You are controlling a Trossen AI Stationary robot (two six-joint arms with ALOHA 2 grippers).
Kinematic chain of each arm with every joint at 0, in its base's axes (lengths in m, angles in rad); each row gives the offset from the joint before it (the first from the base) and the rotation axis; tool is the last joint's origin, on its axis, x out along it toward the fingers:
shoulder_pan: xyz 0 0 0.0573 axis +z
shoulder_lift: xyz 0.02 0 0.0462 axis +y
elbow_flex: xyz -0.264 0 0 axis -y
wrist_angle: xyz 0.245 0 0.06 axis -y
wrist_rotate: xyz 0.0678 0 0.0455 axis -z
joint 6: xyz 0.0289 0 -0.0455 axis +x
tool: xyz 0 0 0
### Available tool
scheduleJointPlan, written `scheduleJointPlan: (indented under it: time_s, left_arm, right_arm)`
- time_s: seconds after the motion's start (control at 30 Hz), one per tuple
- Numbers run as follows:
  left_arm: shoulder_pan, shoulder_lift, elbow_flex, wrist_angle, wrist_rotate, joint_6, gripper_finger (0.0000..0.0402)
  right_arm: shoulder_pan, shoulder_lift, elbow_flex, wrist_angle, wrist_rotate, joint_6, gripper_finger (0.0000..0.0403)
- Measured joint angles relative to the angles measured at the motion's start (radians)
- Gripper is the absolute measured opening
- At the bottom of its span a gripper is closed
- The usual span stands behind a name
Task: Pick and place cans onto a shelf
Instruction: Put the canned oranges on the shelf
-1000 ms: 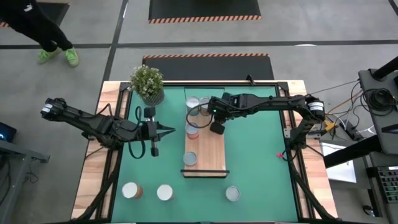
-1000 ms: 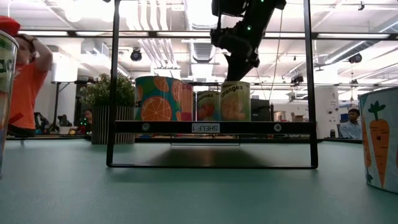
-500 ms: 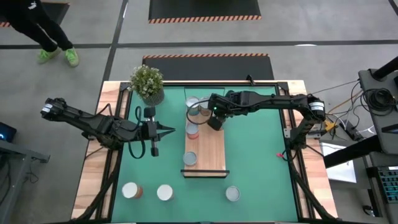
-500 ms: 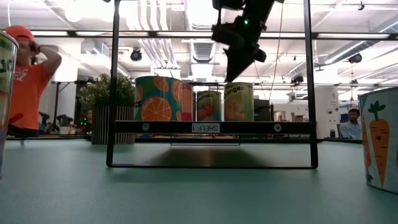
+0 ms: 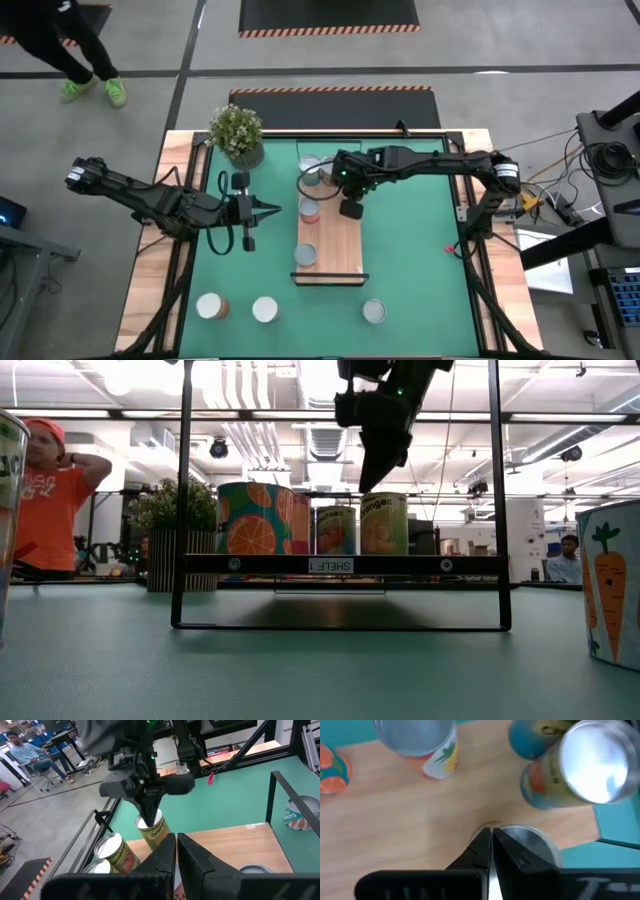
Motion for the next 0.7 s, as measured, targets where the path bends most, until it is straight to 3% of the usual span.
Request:
scheduleJointPlan:
  time_s: [0.27, 0.47, 0.7]
  left_arm:
    - [0.0, 0.0, 0.0, -0.003, 0.0, -0.003, 0.0]
    - [0.0, 0.0, 0.0, -0.003, 0.0, -0.003, 0.0]
    - [0.0, 0.0, 0.0, -0.003, 0.0, -0.003, 0.0]
  right_arm:
    - [-0.002, 0.021, 0.001, 0.02, 0.031, 0.021, 0.0009]
    - [-0.003, 0.011, -0.001, 0.011, 0.156, 0.07, 0.0009]
    - [-0.002, 0.009, 0.011, 0.005, 0.152, 0.065, 0.0009]
